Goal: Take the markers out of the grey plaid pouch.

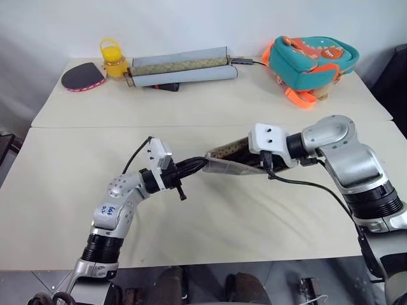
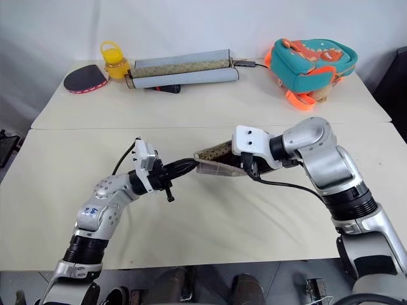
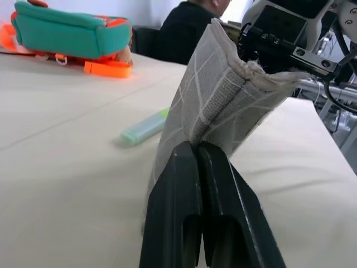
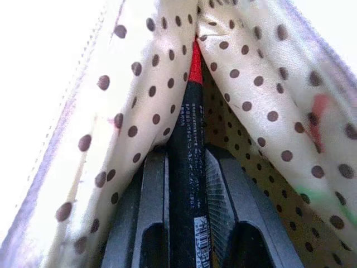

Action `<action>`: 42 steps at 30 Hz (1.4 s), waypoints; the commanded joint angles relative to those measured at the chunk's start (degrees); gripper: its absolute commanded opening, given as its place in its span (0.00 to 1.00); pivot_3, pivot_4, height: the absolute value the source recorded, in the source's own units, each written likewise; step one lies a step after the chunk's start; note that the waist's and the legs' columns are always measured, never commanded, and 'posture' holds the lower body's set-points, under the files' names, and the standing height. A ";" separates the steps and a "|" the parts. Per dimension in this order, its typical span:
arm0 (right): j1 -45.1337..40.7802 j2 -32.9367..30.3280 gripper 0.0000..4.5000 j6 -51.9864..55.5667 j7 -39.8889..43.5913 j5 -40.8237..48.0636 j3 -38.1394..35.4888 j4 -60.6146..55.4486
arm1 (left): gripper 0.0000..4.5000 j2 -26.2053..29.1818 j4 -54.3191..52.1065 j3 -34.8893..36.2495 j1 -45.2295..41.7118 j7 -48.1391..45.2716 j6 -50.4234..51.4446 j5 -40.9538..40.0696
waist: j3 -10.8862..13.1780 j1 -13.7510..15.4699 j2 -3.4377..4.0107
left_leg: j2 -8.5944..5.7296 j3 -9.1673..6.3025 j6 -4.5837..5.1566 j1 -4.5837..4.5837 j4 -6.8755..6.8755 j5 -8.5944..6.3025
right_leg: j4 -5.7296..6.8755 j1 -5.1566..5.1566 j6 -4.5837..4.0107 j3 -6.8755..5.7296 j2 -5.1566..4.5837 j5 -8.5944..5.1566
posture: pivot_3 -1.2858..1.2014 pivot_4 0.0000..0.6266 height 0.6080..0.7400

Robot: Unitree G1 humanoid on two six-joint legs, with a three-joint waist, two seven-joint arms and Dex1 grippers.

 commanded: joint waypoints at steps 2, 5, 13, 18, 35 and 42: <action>0.47 0.01 0.12 -0.67 -2.00 0.90 -2.02 -0.87 | 0.00 0.44 0.61 0.95 1.43 1.53 0.54 0.96 | 0.00 0.01 -0.01 | 0.01 -0.01 0.00 0.00 0.00 0.00 | 0.00 0.00 0.00 0.01 0.01 0.00 | 0.52 0.24 1.00; 0.31 1.01 0.12 1.39 -2.54 3.13 -3.26 -1.46 | 0.00 0.23 0.24 1.16 1.91 1.60 0.79 0.57 | 0.00 0.01 -0.01 | 0.00 0.01 0.00 -0.01 0.00 0.00 | 0.01 -0.01 0.00 0.00 0.01 0.00 | 0.52 0.24 1.00; 2.48 4.19 0.12 1.55 -4.96 2.32 1.46 -4.30 | 0.00 -3.03 -1.83 0.84 1.41 3.21 0.90 -0.66 | 0.00 0.06 -0.01 | -0.01 -0.01 0.01 -0.01 0.02 0.00 | 0.01 0.01 0.00 0.00 -0.02 0.00 | 0.52 0.24 1.00; 4.44 2.21 0.12 -3.80 -5.50 -4.52 6.01 -2.78 | 0.00 -4.44 -3.99 3.06 0.90 4.34 4.10 -4.35 | 0.00 0.02 -0.01 | -0.01 -0.01 0.01 -0.01 0.01 0.00 | 0.06 -0.02 0.00 -0.01 -0.01 0.00 | 0.52 0.24 1.00; 4.50 3.22 0.12 5.54 0.43 12.55 -2.62 -11.72 | 0.00 -4.81 -2.73 5.24 0.86 5.79 6.40 -5.10 | 0.01 0.11 -0.02 | -0.01 -0.03 0.01 -0.01 0.03 0.00 | 0.00 0.03 0.00 0.01 -0.01 0.00 | 0.52 0.24 1.00; 4.83 4.39 0.12 16.74 0.55 25.74 -6.63 -15.55 | 0.00 -5.00 -2.41 6.06 0.70 6.81 6.58 -5.42 | 0.01 0.06 -0.02 | 0.00 -0.06 0.02 -0.01 0.02 0.00 | 0.01 0.04 0.00 0.03 -0.01 0.00 | 0.52 0.24 1.00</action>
